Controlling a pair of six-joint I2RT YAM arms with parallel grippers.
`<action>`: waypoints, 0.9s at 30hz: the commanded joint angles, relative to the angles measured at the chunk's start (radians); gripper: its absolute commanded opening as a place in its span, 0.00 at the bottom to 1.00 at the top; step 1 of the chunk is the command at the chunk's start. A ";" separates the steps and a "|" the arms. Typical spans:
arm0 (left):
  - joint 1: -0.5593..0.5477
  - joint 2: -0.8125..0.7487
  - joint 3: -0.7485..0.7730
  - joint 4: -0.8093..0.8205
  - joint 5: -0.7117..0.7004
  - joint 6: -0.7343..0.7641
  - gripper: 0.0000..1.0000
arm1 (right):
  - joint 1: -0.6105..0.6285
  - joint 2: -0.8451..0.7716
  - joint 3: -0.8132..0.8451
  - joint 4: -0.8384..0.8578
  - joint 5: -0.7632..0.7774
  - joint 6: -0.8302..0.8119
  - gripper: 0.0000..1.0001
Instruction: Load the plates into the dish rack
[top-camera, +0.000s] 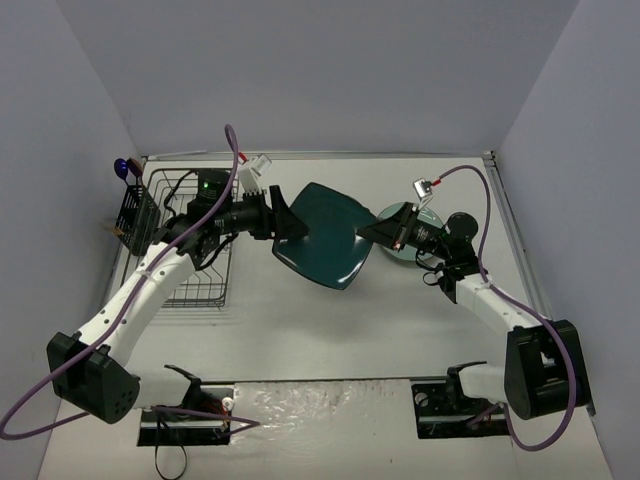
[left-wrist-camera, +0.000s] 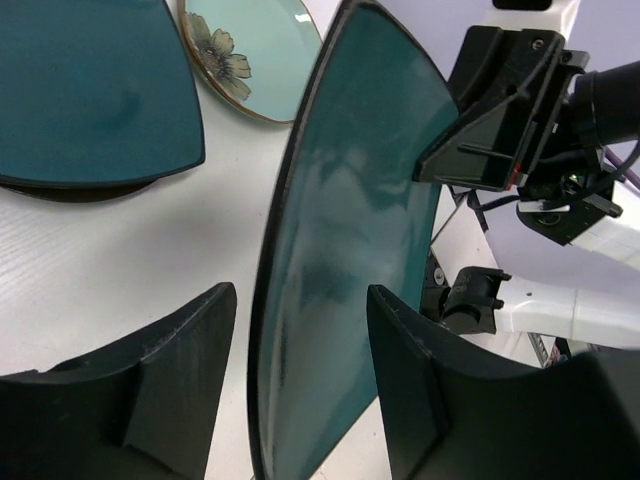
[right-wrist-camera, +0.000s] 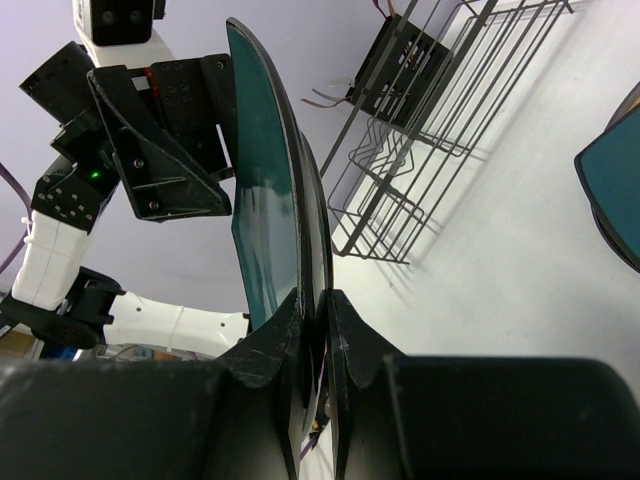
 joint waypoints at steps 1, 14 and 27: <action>0.003 -0.039 0.015 0.042 0.077 0.024 0.40 | 0.013 -0.013 0.073 0.202 -0.026 0.037 0.00; 0.001 -0.033 0.001 0.070 0.147 0.031 0.39 | 0.029 0.004 0.074 0.270 -0.048 0.063 0.00; 0.003 -0.079 -0.003 0.060 0.154 0.064 0.00 | 0.034 0.011 0.094 0.169 -0.057 -0.032 0.20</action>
